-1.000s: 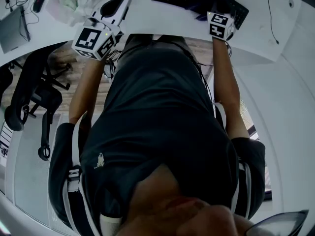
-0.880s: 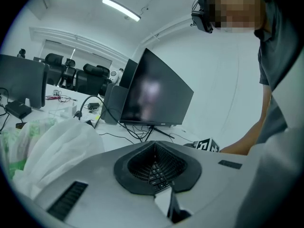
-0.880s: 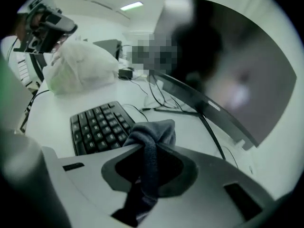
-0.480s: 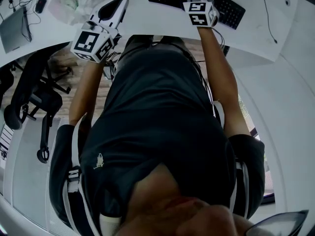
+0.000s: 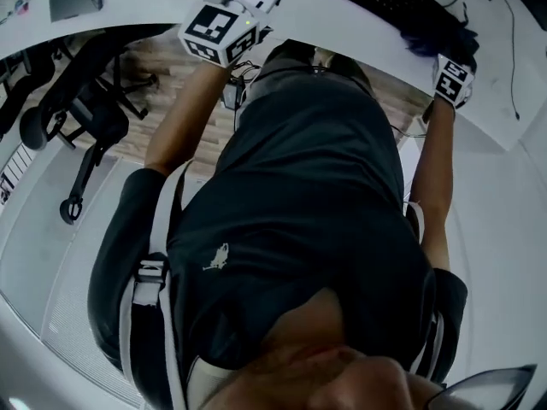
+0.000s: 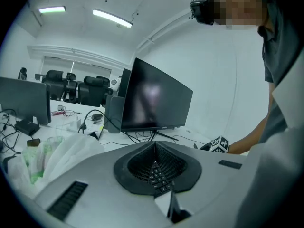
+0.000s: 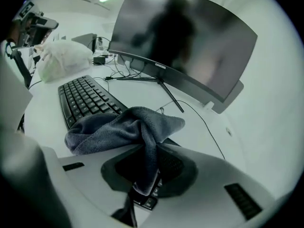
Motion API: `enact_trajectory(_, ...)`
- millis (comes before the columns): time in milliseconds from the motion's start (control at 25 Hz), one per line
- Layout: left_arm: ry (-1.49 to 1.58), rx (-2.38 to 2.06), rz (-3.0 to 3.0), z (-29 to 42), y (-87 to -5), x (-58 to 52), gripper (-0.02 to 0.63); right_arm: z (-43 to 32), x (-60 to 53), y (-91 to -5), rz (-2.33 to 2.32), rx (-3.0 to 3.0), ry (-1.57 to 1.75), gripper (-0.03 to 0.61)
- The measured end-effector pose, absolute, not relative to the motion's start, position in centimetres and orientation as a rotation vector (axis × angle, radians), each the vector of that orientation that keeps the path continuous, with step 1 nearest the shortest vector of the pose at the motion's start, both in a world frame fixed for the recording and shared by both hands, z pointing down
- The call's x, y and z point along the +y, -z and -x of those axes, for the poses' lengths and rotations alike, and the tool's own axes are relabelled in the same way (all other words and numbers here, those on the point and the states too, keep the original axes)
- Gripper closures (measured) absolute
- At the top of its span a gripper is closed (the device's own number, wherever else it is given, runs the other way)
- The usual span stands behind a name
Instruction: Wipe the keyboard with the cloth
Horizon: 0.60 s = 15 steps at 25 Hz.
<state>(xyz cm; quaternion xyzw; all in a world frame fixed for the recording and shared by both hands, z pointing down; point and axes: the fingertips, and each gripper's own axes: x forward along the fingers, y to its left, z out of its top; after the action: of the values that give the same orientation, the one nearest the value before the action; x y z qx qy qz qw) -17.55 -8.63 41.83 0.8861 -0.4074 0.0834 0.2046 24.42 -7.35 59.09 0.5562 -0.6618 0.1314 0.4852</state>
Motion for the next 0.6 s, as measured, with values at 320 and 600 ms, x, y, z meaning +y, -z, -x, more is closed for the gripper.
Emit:
enact_trajectory(320,-0.284,-1.234,-2.491,18.1,-40.4,-7.1,0.609,-30.6,-4.8,-59.5,-1.455,-1.532,-0.453,0.512)
enact_trajectory(600,-0.210,-1.227,-2.477,16.3,-39.2,-5.4,0.609,-30.8,-6.3,-46.3,-1.807,-1.956,-0.678,0.512)
